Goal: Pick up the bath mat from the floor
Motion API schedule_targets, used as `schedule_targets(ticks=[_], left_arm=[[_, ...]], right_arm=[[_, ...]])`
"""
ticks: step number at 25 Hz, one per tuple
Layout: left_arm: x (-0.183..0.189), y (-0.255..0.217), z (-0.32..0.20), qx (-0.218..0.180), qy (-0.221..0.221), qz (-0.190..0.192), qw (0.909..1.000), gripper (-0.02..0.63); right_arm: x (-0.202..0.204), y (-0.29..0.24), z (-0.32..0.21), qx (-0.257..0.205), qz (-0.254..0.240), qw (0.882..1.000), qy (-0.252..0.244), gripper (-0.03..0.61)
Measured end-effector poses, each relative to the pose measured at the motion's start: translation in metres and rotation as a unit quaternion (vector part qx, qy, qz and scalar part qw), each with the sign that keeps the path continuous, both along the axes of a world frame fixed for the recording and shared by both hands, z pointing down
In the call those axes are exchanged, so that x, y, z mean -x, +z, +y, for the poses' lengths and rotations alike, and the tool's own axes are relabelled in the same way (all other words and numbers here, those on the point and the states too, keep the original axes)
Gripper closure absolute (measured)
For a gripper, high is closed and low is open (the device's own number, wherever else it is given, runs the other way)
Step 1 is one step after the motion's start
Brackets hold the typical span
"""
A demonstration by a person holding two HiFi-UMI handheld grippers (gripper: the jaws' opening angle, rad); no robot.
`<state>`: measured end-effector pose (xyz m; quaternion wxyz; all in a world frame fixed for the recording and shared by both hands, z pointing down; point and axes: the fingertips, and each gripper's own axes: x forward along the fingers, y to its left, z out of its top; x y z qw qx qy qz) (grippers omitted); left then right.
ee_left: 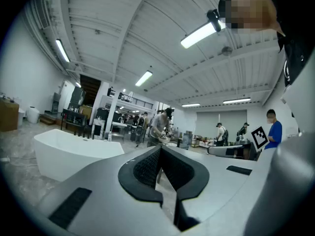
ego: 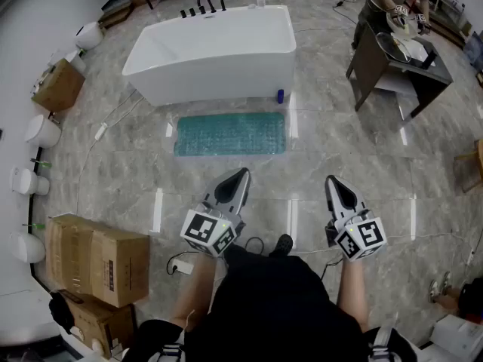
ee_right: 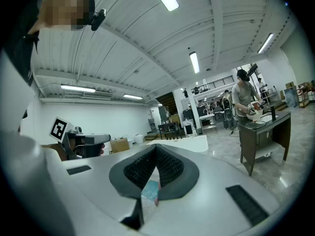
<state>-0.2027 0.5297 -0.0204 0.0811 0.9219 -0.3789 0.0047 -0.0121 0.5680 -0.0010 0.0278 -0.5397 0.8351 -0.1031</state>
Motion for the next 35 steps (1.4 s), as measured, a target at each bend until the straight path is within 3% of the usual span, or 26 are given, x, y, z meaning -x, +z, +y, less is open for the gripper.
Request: schedule_targets(ticks=[7, 13, 21, 26, 35], left_arm=[[-0.013, 0.002, 0.003, 0.001, 0.000, -0.005, 1.0000, 0.609], [-0.034, 0.004, 0.003, 0.001, -0.003, -0.011, 0.9999, 0.609], [-0.047, 0.016, -0.026, 0.020, -0.008, -0.021, 0.9995, 0.609], [-0.043, 0.032, -0.077, 0.020, -0.005, -0.025, 0.9995, 0.609], [-0.054, 0.024, -0.239, 0.008, 0.004, 0.006, 0.9999, 0.609]], right_arm=[[-0.012, 0.003, 0.003, -0.002, -0.011, 1.000, 0.009, 0.565], [-0.051, 0.002, -0.002, -0.004, -0.035, 0.998, 0.051, 0.565], [-0.072, 0.027, -0.033, 0.037, -0.057, 0.997, 0.042, 0.565], [-0.059, 0.040, -0.080, 0.045, -0.053, 0.997, 0.033, 0.565], [-0.054, 0.019, -0.224, 0.042, -0.044, 0.998, 0.035, 0.565]])
